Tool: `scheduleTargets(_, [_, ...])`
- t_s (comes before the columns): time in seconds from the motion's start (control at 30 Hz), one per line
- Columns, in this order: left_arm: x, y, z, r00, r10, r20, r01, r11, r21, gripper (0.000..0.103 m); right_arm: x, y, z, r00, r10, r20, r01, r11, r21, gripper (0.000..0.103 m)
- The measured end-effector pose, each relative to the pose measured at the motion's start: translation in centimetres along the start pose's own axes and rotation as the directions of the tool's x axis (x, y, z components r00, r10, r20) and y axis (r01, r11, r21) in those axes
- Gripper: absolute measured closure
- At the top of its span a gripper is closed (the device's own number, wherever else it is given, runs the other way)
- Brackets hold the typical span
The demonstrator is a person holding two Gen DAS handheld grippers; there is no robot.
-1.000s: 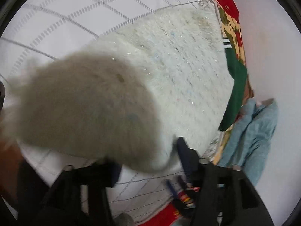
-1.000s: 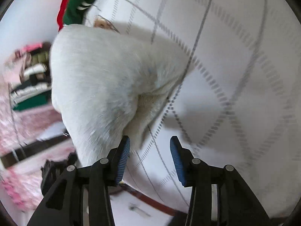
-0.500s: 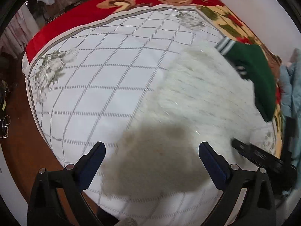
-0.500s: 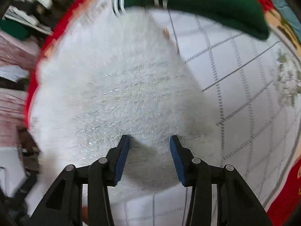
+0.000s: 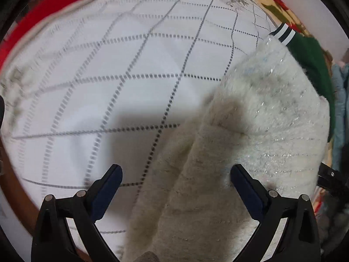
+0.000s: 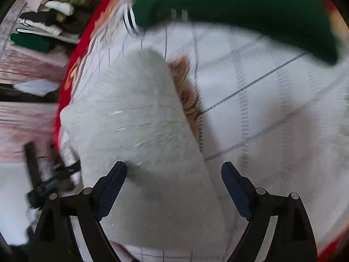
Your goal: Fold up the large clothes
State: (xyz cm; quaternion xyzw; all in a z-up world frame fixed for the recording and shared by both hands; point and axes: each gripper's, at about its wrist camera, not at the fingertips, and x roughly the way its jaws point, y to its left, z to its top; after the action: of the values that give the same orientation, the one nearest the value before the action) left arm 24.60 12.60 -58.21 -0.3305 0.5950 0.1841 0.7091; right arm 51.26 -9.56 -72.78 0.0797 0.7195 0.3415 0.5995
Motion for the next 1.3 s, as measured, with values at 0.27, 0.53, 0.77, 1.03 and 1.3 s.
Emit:
scheduleTargets(0.27, [-0.9, 1.1, -0.1, 0.999, -0.043, -0.015, 0.043, 0.999, 0.022, 0.000, 5.2, -0.4, 1.5, 0.935, 0.326, -0.141, -0.314, 0.944, 0.100, 0.019])
scheduleTargets(0.53, [-0.2, -2.4, 2.1, 0.987, -0.098, -0.125, 0.122, 0.972, 0.200, 0.000, 1.6, -4.1, -6.9, 0.924, 0.382, 0.017, -0.363, 0.863, 0.350, 0.029])
scheduleTargets(0.77, [2.4, -4.8, 4.5, 0.963, -0.202, -0.177, 0.245, 0.931, 0.271, 0.029, 3.6, -6.0, -8.4, 0.919, 0.378, 0.112, -0.394, 0.863, 0.315, 0.004])
scheduleTargets(1.03, [-0.9, -4.8, 8.9, 0.967, -0.211, -0.139, 0.247, 0.910, 0.334, 0.077, 2.5, -1.6, -8.7, 0.908, 0.369, 0.198, -0.418, 0.824, 0.383, 0.047])
scheduleTargets(1.3, [-5.0, -5.1, 12.1, 0.966, -0.218, -0.137, 0.255, 0.883, 0.394, 0.079, -2.6, 2.1, -8.4, 0.883, 0.407, 0.235, -0.467, 0.814, 0.345, 0.050])
